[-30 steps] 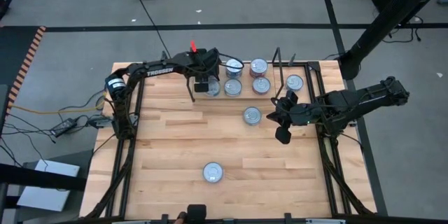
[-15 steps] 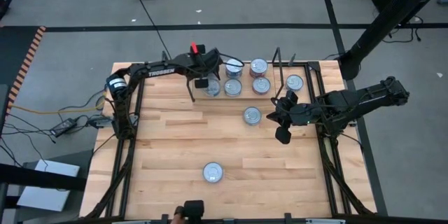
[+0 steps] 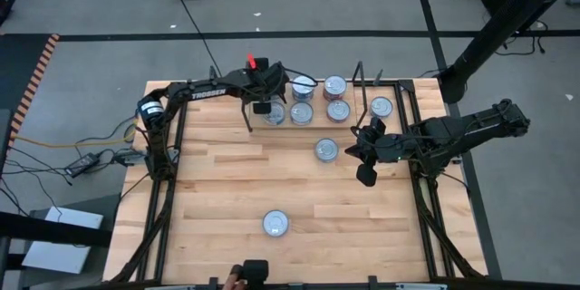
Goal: Stack canned seafood by type on shelf
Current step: Stack the yellow-blue tuna can on top of the yellow-blue tuna can on the shelf
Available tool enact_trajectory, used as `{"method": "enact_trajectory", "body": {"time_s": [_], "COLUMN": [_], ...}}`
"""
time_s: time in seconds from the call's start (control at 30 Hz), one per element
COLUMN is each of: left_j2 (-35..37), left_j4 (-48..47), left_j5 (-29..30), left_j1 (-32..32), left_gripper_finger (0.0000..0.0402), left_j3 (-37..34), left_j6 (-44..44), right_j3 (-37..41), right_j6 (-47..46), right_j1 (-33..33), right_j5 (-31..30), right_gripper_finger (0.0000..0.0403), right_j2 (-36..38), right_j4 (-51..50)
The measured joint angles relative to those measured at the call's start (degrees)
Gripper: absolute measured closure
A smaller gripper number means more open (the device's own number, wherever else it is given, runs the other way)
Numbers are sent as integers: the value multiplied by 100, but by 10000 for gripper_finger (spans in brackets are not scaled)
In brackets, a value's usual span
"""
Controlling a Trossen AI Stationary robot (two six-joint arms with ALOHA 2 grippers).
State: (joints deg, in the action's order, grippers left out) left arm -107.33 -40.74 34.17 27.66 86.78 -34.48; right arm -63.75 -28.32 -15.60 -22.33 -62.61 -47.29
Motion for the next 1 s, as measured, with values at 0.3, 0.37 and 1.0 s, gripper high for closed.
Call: {"method": "enact_trajectory", "body": {"time_s": [0.3, 0.37, 1.0], "left_j2": [2, 2, 9], "left_j4": [-408, -425, 126], "left_j5": [-730, -780, -832], "left_j1": [-7, -4, 9], "left_gripper_finger": [214, 214, 214], "left_j3": [9, 9, 11], "left_j6": [134, 232, 429], "right_j3": [0, 0, 0], "right_j6": [-2, -2, -2], "right_j1": [-1, 0, -1], "right_j5": [136, 143, 149], "right_gripper_finger": [391, 391, 391], "right_j2": [0, 0, 0], "right_j4": [1, 0, 2]}}
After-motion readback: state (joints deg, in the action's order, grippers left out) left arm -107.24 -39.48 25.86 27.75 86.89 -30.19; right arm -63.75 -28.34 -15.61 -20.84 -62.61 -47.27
